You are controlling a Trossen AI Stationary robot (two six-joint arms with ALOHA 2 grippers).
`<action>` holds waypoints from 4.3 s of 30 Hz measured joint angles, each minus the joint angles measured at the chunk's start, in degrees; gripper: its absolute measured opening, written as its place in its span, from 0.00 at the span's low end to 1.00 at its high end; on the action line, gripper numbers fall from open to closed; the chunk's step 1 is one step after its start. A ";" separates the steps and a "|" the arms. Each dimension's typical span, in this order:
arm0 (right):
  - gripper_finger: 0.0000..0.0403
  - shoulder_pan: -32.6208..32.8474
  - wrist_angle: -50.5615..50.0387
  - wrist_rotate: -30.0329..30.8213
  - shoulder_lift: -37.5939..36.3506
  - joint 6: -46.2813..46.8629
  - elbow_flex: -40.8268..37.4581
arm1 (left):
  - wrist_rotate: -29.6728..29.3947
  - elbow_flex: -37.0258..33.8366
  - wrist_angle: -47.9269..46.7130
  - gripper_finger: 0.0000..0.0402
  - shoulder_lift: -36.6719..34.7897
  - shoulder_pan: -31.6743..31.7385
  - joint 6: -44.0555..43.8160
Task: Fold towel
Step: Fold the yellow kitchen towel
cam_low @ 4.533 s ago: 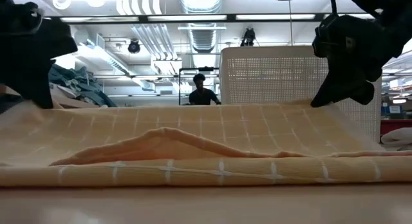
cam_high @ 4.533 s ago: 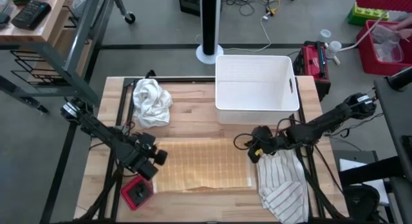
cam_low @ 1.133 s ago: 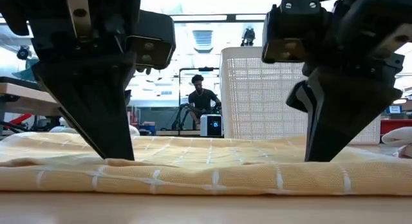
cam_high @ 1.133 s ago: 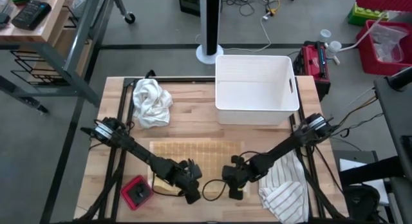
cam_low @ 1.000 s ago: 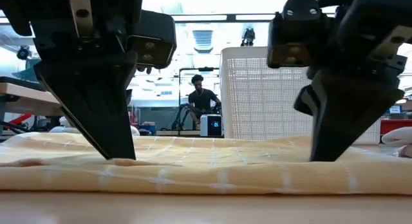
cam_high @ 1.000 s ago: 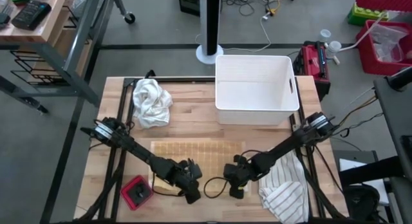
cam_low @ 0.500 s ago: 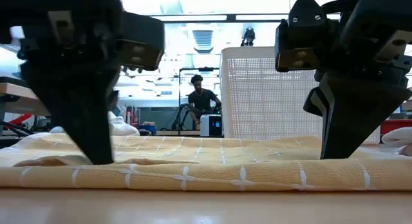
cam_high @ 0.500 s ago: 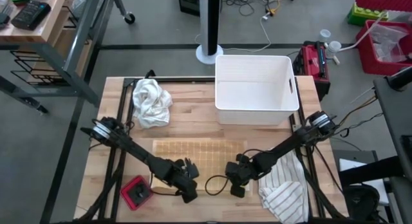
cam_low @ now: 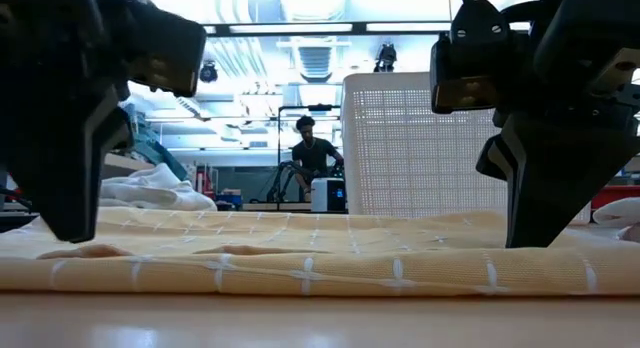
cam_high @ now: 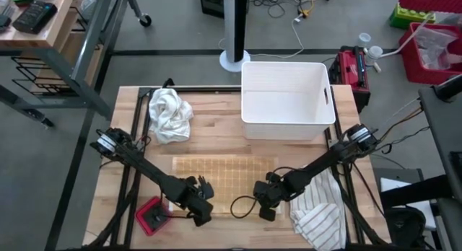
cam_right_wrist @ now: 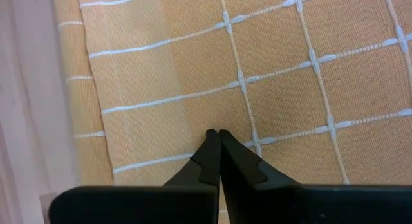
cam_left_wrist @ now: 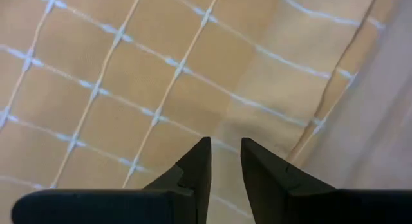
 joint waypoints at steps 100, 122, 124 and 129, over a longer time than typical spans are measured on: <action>0.27 18.45 -3.86 11.26 -2.84 -5.47 -0.44 | -4.79 -16.19 6.32 0.33 -7.91 -14.20 -2.71; 0.00 16.86 -15.16 10.67 -14.63 -4.28 -0.70 | -2.32 -5.16 -11.14 0.03 -9.43 -14.07 -2.72; 0.00 16.24 -15.72 10.55 -16.22 -4.51 -0.70 | -2.53 -4.53 -12.59 0.01 -9.77 -13.97 -2.75; 0.00 13.56 -18.35 8.60 -19.16 -4.68 -0.66 | -6.43 -4.34 -16.00 0.02 -11.57 -13.72 -2.82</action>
